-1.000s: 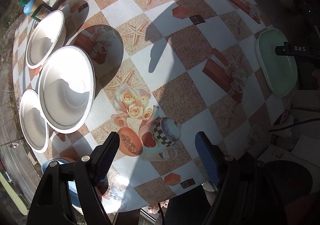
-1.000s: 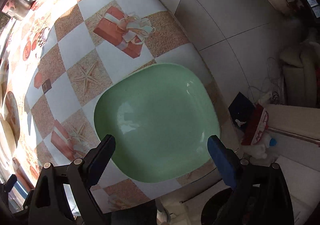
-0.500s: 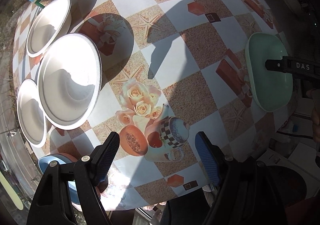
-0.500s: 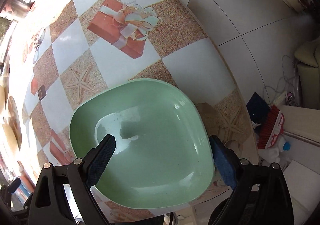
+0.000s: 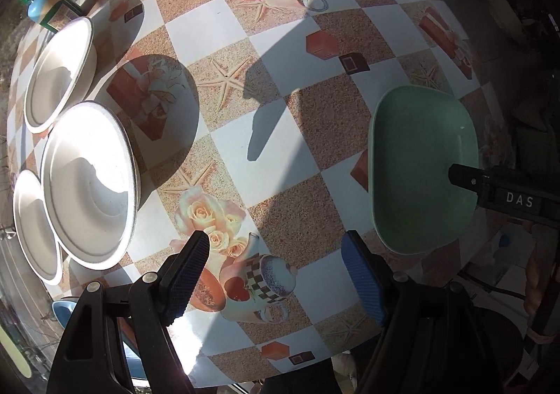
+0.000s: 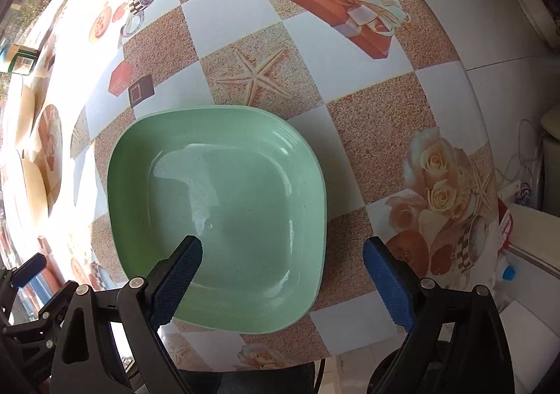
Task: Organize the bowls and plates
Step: 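Move the right tool to the green square plate, then grasp the green square plate rim with the right gripper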
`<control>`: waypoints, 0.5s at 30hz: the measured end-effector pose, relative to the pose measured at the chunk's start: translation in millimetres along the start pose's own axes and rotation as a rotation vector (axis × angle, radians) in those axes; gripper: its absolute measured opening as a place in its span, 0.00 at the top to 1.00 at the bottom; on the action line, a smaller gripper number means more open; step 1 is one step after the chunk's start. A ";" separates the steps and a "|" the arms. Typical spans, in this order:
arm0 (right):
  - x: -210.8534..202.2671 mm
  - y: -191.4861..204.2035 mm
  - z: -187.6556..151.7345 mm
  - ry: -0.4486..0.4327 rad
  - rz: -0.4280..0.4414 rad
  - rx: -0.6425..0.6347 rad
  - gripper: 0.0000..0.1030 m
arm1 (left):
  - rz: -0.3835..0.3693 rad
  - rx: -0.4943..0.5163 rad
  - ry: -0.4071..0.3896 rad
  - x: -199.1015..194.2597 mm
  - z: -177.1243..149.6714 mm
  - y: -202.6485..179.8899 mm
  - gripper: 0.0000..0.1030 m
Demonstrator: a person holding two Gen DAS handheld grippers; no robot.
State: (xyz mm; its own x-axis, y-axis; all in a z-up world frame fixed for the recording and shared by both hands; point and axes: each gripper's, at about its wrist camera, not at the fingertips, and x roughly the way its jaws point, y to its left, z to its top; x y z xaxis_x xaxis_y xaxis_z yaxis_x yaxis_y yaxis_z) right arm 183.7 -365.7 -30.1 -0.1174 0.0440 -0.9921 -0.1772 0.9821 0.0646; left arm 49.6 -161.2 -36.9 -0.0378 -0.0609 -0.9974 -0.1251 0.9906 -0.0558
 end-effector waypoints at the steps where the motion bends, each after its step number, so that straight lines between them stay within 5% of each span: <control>1: 0.4 -5.4 -0.7 0.001 -0.007 0.009 0.09 | -0.007 0.004 -0.007 -0.6 6.4 -4.9 0.21; 8: 8.0 -36.2 -4.9 0.004 -0.018 0.037 0.09 | 0.009 0.069 -0.033 13.3 44.4 -34.6 0.21; 15: 27.9 -48.8 -2.3 0.018 -0.012 0.044 0.09 | 0.025 0.106 0.022 40.8 68.4 -44.0 0.22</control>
State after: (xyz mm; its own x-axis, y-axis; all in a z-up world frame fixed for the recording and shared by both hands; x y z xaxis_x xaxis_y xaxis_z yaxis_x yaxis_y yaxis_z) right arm 186.8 -412.8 -60.7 -0.1328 0.0293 -0.9907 -0.1353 0.9897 0.0474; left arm 121.4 -198.9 -78.3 -0.0617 -0.0380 -0.9974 -0.0183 0.9991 -0.0370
